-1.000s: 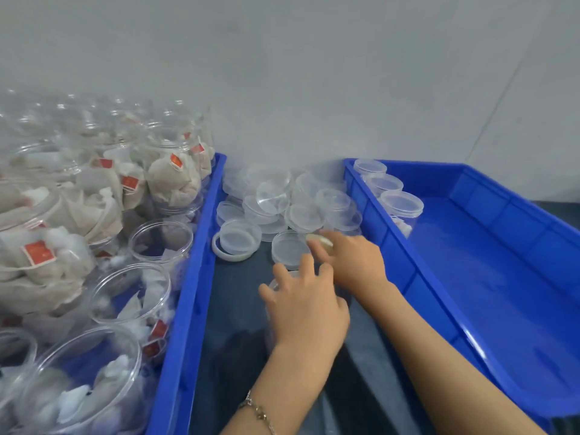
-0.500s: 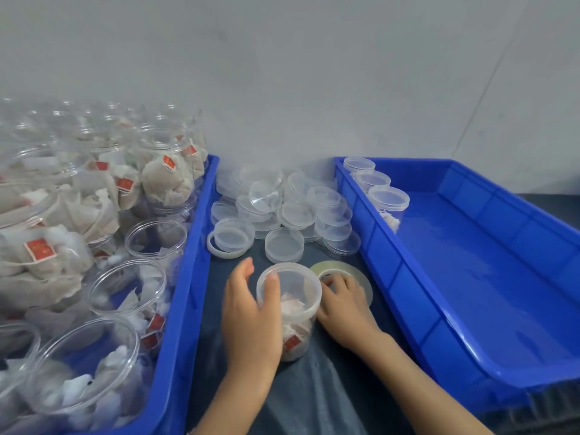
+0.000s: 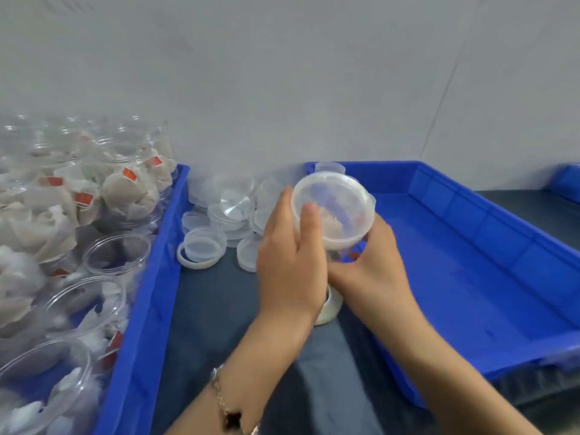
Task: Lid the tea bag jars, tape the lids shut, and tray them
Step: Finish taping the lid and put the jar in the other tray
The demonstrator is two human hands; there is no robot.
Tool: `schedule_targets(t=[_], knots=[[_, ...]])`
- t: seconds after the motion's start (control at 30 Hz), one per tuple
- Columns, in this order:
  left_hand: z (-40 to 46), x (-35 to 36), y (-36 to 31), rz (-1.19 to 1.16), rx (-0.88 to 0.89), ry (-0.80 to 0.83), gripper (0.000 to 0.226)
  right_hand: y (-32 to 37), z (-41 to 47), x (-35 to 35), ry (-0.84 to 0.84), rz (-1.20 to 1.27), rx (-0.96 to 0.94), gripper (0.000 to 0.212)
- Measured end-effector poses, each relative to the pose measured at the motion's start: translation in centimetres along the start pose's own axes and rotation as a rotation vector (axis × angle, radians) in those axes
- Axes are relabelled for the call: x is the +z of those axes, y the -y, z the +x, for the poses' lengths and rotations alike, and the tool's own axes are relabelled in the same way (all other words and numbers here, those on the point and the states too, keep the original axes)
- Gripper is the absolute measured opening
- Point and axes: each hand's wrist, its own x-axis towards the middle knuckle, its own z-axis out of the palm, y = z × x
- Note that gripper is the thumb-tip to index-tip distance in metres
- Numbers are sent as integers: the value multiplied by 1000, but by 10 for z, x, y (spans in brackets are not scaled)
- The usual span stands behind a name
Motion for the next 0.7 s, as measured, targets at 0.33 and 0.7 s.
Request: schedule_targets(t=[0.33, 0.7], knots=[[85, 69, 14, 28, -44, 420, 44, -53, 77, -92, -146, -321, 229, 40], [69, 94, 81, 722, 99, 788, 57, -146, 74, -92, -63, -404, 620, 32]])
